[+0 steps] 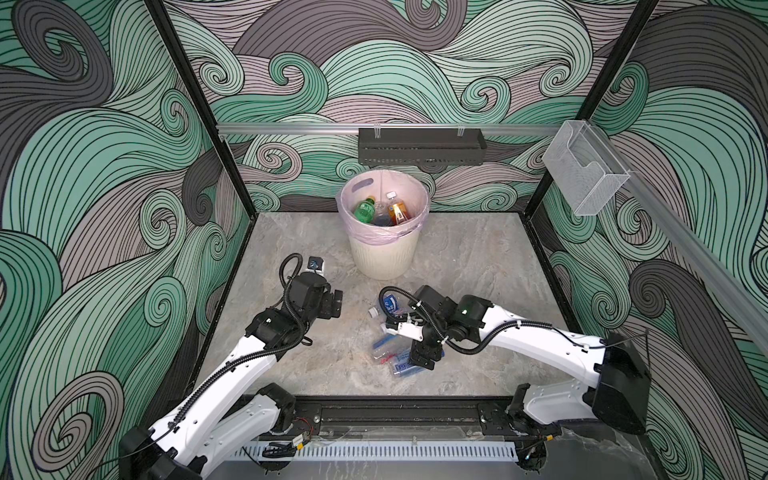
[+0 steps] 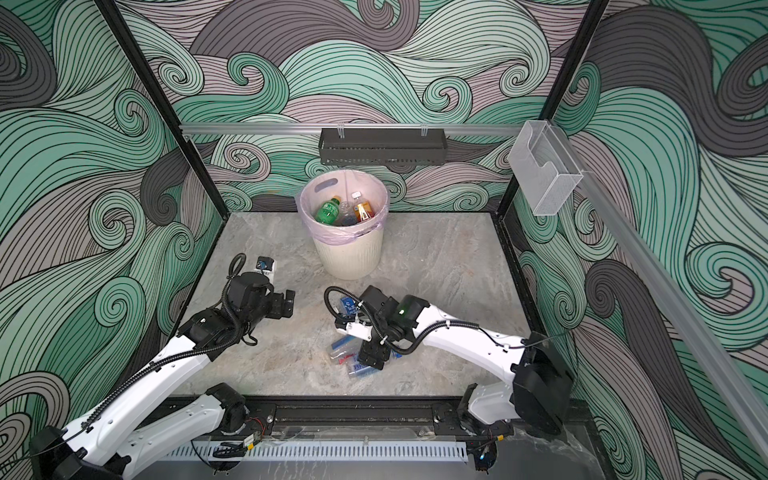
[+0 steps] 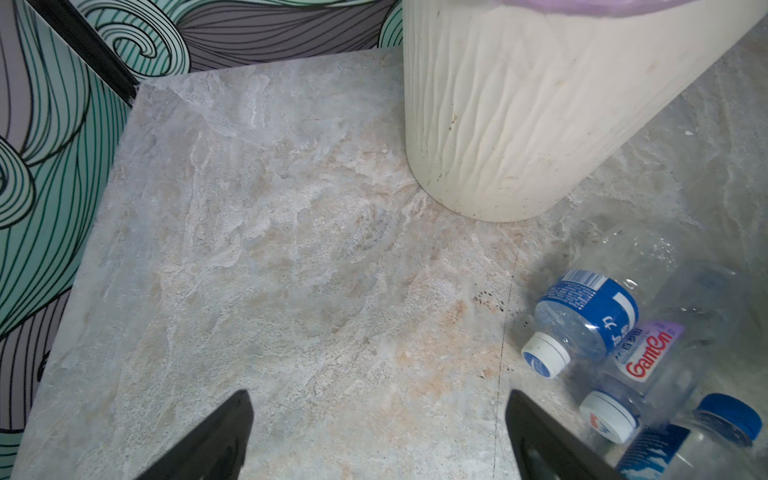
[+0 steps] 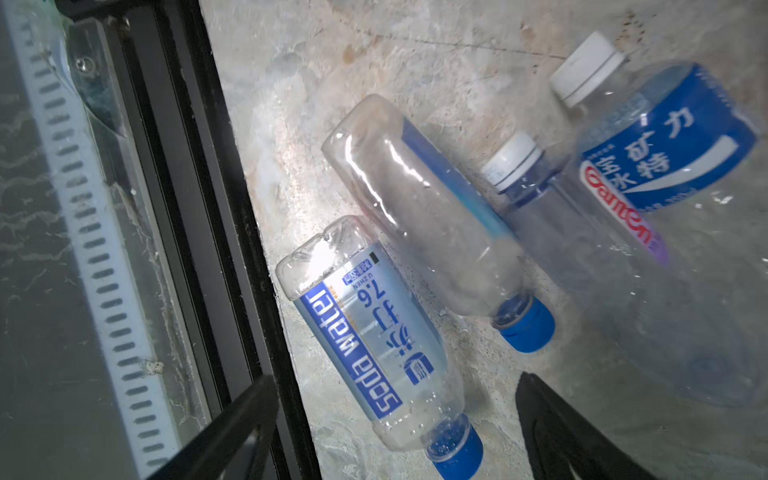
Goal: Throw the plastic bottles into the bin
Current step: 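Move the right gripper back to the clear bottles nearer the robot, then grasp the clear soda water bottle with the right gripper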
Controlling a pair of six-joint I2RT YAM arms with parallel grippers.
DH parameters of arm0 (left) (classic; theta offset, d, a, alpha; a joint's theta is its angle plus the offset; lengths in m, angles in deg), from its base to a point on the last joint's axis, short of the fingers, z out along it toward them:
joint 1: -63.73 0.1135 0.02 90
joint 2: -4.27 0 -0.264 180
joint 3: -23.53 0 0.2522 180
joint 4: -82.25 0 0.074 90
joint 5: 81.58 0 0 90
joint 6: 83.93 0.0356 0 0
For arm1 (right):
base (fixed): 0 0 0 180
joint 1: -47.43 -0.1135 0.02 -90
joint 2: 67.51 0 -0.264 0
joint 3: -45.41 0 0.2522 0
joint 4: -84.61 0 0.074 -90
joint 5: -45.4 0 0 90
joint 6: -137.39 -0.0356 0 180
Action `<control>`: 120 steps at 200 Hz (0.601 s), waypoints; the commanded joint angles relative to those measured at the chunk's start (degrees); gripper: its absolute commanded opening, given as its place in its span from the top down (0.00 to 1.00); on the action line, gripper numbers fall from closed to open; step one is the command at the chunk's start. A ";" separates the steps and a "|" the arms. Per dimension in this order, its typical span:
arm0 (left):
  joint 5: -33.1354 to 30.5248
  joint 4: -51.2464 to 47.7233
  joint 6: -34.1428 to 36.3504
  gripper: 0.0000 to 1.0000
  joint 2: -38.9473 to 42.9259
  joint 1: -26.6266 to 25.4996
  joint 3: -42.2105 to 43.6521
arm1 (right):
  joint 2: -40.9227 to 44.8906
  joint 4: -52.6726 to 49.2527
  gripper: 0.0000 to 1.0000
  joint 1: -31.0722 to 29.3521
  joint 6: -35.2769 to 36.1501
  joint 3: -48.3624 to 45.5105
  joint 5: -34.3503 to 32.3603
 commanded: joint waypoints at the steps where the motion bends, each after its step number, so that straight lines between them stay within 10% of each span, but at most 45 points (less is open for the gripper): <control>1: -2.55 -1.47 1.02 0.03 2.26 0.36 -1.37 | -2.71 1.00 0.11 -1.04 2.19 -0.83 -2.14; 120: -4.62 -1.91 0.63 0.03 4.84 0.45 -0.40 | -13.78 3.61 0.24 -2.95 1.50 -1.39 -4.59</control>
